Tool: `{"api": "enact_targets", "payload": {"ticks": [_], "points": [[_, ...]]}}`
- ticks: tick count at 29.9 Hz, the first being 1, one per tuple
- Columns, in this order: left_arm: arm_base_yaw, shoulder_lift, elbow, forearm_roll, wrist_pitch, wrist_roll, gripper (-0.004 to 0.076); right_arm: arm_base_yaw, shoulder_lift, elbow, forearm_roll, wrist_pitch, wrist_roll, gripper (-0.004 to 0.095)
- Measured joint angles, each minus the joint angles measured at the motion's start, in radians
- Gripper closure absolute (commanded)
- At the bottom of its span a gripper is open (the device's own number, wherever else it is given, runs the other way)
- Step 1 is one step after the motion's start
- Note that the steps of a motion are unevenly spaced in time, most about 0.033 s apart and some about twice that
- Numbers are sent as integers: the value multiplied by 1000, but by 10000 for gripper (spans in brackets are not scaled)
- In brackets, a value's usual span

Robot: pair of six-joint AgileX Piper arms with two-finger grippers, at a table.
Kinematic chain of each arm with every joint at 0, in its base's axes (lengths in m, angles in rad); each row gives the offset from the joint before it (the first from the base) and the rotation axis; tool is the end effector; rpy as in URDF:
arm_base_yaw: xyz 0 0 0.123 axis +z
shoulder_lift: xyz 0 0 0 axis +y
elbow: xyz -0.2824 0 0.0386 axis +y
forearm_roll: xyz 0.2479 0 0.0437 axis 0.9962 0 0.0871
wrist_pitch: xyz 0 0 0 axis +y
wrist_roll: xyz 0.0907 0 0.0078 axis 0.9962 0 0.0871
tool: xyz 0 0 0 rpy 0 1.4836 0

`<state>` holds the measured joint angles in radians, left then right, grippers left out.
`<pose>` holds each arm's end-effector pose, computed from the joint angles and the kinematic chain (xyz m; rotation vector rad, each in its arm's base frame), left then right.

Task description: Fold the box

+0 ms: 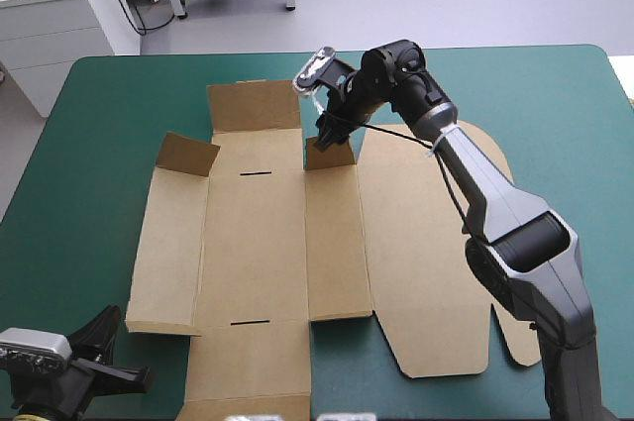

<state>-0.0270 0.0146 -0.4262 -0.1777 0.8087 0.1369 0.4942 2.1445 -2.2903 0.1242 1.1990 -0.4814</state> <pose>0.0137 -0.0120 0.2780 0.1262 1.8680 -0.1293 0.4142 0.2351 0.3442 -1.1771 2.2431 0.1696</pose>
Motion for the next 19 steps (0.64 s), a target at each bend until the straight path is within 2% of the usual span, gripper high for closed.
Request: {"api": "enact_targets", "payload": {"ticks": [2,6,8,11,14,16,17,19], "points": [[0,0,0,0,0,0,732,-3,-7,-11,-34,16,149,925],[0,0,0,0,0,0,723,-32,-10,-14,-61,46,379,908],[0,0,0,0,0,0,684,-50,-10,-14,-66,47,433,908],[0,0,0,0,0,0,546,-72,-15,-14,-73,47,470,908],[0,0,0,-1,0,0,302,-73,-27,-14,-74,47,481,908],[0,0,0,-1,0,0,175,-72,-45,-14,-68,47,481,908],[0,0,0,-1,0,0,129,-72,-56,-14,-66,48,481,908],[0,0,0,-1,0,0,99,-72,-80,-14,-67,48,481,908]]}}
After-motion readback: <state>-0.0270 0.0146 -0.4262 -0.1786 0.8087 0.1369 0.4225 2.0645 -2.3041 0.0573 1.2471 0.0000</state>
